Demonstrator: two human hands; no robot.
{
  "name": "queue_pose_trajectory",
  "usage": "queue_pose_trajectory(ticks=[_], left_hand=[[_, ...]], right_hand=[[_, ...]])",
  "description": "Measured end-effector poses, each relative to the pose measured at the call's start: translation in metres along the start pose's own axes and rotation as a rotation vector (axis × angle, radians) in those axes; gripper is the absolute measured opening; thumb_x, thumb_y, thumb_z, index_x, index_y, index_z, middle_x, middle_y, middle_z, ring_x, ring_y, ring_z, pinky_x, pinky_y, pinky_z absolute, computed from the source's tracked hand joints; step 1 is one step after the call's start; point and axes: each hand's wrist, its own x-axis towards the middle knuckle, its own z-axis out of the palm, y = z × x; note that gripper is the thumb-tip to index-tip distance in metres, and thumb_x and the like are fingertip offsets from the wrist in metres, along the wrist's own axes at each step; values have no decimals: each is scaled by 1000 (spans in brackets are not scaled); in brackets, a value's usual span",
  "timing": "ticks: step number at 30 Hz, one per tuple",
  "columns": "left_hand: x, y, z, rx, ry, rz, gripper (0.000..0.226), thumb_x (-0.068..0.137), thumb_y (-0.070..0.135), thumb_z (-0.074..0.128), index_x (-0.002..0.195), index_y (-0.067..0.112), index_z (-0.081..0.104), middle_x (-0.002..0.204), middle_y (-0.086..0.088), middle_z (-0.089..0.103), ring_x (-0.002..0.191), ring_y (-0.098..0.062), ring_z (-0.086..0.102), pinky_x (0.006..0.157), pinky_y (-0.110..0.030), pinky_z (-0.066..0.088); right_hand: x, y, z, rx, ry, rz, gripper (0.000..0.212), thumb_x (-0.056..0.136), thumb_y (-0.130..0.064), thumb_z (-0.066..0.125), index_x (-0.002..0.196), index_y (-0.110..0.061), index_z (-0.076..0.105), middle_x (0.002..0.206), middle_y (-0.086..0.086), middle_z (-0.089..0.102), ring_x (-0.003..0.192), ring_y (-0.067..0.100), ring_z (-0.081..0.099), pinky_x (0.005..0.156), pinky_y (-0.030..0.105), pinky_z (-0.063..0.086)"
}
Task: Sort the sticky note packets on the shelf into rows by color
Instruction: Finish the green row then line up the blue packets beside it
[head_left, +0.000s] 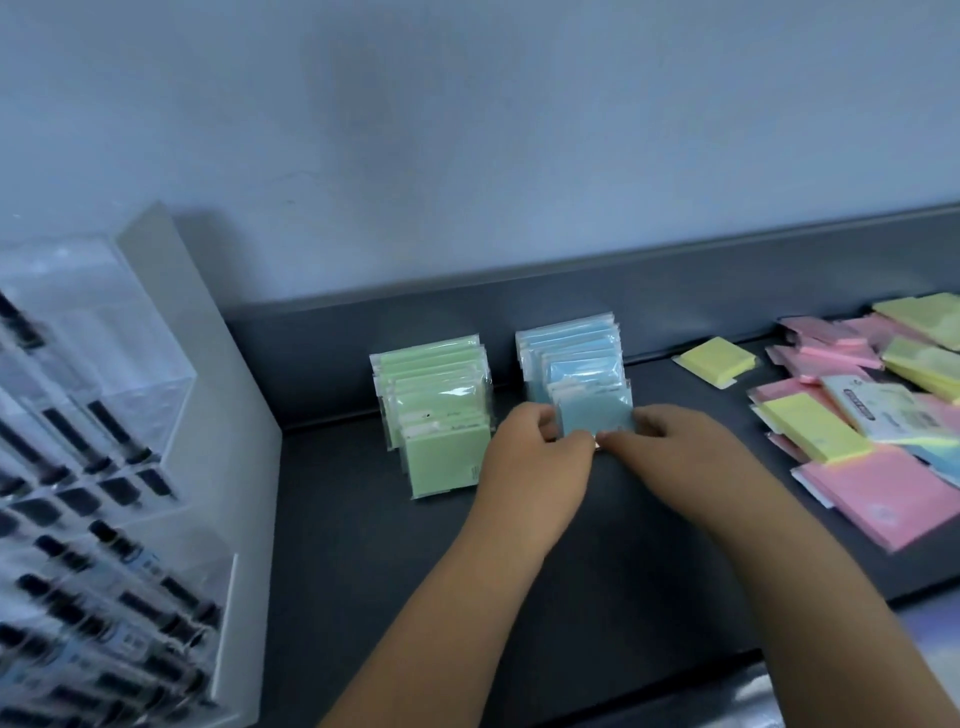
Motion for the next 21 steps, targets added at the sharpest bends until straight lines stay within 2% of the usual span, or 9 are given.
queue_pose_trajectory(ticks=[2, 6, 9, 11, 13, 16, 19, 21], left_hand=[[-2, 2, 1, -8, -4, 4, 35, 91, 24, 63, 126, 27, 61, 117, 14, 65, 107, -4, 62, 91, -27, 51], [-4, 3, 3, 29, -16, 57, 38, 93, 26, 61, 131, 28, 57, 112, 20, 58, 98, 6, 55, 75, -16, 41], [-7, 2, 4, 121, 18, 130, 39, 94, 27, 60, 133, 28, 55, 123, 16, 58, 111, -3, 57, 82, -19, 41], [-11, 1, 3, 236, 68, 240, 38, 96, 31, 59, 134, 28, 55, 130, 16, 56, 115, 0, 53, 87, -19, 40], [-17, 3, -2, 405, 135, 411, 37, 100, 35, 56, 136, 29, 56, 133, 18, 55, 113, 4, 49, 88, -15, 35], [-24, 11, -9, 585, 155, 564, 34, 102, 43, 49, 130, 26, 59, 128, 15, 59, 118, -4, 52, 88, -17, 34], [-29, 14, -7, 687, 135, 585, 40, 101, 51, 45, 126, 24, 59, 123, 11, 61, 116, -9, 52, 87, -21, 36], [-33, 14, -3, 715, 101, 570, 43, 100, 56, 42, 123, 25, 60, 119, 12, 61, 115, -12, 53, 88, -25, 43]], right_hand=[[-3, 1, -1, 0, 0, 0, 30, 88, -48, 65, 106, -25, 71, 94, -7, 72, 89, 13, 66, 83, 38, 56], [-8, 2, -8, 21, -16, -10, 29, 88, -47, 65, 111, -29, 71, 99, -12, 71, 91, 8, 65, 84, 35, 54], [-13, 4, -12, 52, 16, -27, 37, 90, -46, 67, 123, -28, 68, 111, -12, 69, 98, 7, 62, 86, 33, 50], [-19, 6, -17, 72, 71, -34, 52, 92, -47, 68, 139, -27, 59, 132, -8, 63, 117, 10, 56, 95, 32, 43], [-27, 10, -23, 35, 135, -90, 64, 92, -50, 67, 149, -27, 51, 151, -11, 52, 138, 11, 47, 107, 29, 35], [-39, 16, -32, -42, 224, -235, 67, 89, -53, 68, 149, -29, 51, 152, -13, 51, 142, 8, 42, 106, 23, 31], [-46, 25, -36, -111, 263, -309, 68, 89, -56, 66, 149, -29, 51, 151, -13, 52, 141, 5, 41, 102, 20, 31], [-48, 32, -37, -131, 256, -323, 68, 88, -58, 65, 149, -29, 51, 150, -13, 51, 139, 4, 41, 100, 16, 28]])
